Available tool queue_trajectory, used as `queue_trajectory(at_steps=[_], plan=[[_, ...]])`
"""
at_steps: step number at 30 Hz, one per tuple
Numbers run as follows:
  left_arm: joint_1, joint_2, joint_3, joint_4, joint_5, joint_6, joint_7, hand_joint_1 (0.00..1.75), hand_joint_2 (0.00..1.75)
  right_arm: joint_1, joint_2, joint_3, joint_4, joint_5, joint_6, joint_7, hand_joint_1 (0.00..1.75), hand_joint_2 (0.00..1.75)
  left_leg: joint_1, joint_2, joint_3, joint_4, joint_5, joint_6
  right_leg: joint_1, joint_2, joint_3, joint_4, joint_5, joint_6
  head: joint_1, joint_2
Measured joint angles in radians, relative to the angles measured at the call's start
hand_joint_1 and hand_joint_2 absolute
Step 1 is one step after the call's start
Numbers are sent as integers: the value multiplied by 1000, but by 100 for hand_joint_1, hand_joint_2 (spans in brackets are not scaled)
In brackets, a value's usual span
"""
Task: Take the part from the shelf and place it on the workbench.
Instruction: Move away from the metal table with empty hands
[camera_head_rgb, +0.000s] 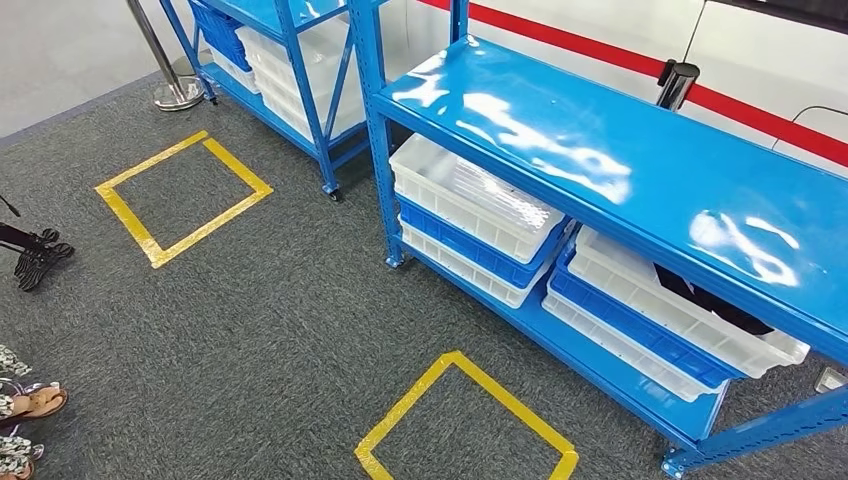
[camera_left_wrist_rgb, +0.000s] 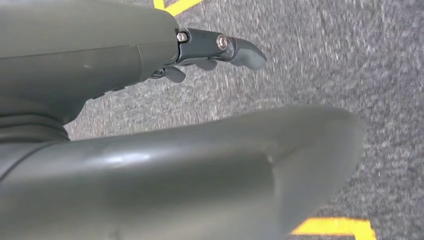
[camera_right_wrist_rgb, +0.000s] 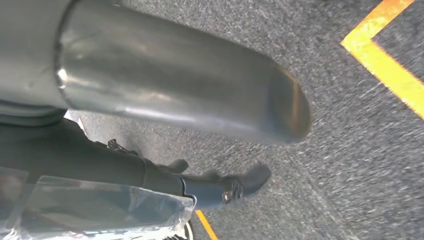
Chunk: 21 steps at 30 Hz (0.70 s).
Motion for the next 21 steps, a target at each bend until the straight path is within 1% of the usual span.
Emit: queue_trajectory(at_steps=[1,2,3,4,5,6,7,8,9,10,11,12,13,14,15,16,17,18,19,20,21], plan=[[1,-2,0,0,0,0,0,0,0,0,-2,0,0,0,0,0,0,0,1,4,-9,0,6,-3,-4,-2,-25,62,-35,0,1,0],[1,-3,0,0,0,-1,0,0,0,1,-5,0,0,0,0,0,0,0,2,9,-18,1,11,-11,-8,-4,-41,110,-57,6,2,0],[2,-5,0,1,0,-1,1,0,0,2,-8,0,0,0,0,0,0,0,4,12,-26,4,15,-18,-13,-6,-41,129,-66,16,1,0],[2,-7,0,1,0,-2,1,0,0,2,-11,0,0,0,0,0,0,0,8,15,-35,9,18,-25,-17,-9,-19,107,-60,29,1,0],[2,-8,0,1,0,-2,1,0,0,3,-13,0,0,0,0,1,0,0,12,17,-44,19,19,-34,-23,-14,23,48,-43,43,2,0],[1,-9,0,1,0,-2,1,0,0,1,-14,0,0,0,0,1,0,0,16,20,-54,35,18,-43,-27,-20,66,-17,-29,54,2,0],[1,-8,0,1,0,-1,1,0,0,0,-14,0,0,0,0,1,0,0,17,22,-66,54,12,-54,-28,-23,96,-70,-17,57,4,0],[1,-8,0,1,0,-1,1,0,0,-1,-14,0,0,0,0,1,0,0,16,24,-74,71,6,-64,-27,-24,113,-97,-13,51,3,0],[1,-8,0,1,0,-1,0,0,0,-1,-13,0,0,0,0,1,0,0,15,25,-79,84,0,-71,-24,-24,113,-101,-14,39,3,0],[1,-7,0,1,0,-2,0,0,0,0,-13,0,0,1,0,1,0,0,16,25,-81,90,-4,-76,-21,-21,109,-96,-13,26,3,0],[1,-8,0,1,0,-2,0,0,0,1,-14,0,0,0,-1,1,0,0,19,25,-80,92,-5,-78,-22,-20,109,-93,-13,16,1,0],[1,-8,0,1,0,-2,0,0,0,2,-14,0,0,0,-1,2,0,0,23,24,-81,96,-8,-80,-23,-19,108,-94,-10,10,1,0],[1,-8,0,1,0,-3,-1,0,0,2,-14,0,0,0,-2,2,0,0,27,20,-85,109,-20,-84,-24,-18,110,-94,-7,3,0,0],[1,-8,0,1,-1,-4,-1,0,0,2,-14,0,0,-1,-3,2,0,0,30,15,-97,139,-45,-89,-25,-17,109,-94,-4,-3,-1,0],[1,-8,0,1,-1,-5,-1,0,0,2,-14,0,0,-1,-4,3,0,0,32,10,-116,187,-80,-94,-23,-17,109,-94,0,-8,-2,0],[1,-8,0,1,-2,-7,-2,0,0,3,-15,0,0,-1,-4,3,0,0,32,6,-142,251,-120,-98,-21,-17,107,-94,3,-11,-2,0],[1,-8,0,1,-3,-9,-3,0,0,3,-15,0,0,-2,-5,3,0,0,32,5,-169,316,-153,-101,-19,-16,103,-93,5,-14,-3,0],[2,-8,0,1,-4,-11,-4,0,0,4,-15,-1,0,-3,-6,3,0,0,32,5,-187,362,-169,-100,-16,-16,101,-93,6,-16,-3,0],[2,-8,0,1,-5,-14,-5,0,0,5,-15,-1,0,-4,-7,2,0,0,32,5,-192,379,-168,-97,-13,-16,100,-93,7,-16,-3,0],[2,-8,0,1,-7,-15,-6,0,0,5,-16,-1,0,-4,-9,2,0,0,31,4,-177,355,-147,-90,-9,-14,101,-93,7,-17,-3,0],[2,-8,0,1,-9,-17,-7,0,0,5,-16,-1,0,-5,-10,1,0,0,28,2,-148,302,-116,-79,-6,-13,102,-93,7,-17,-3,0]])
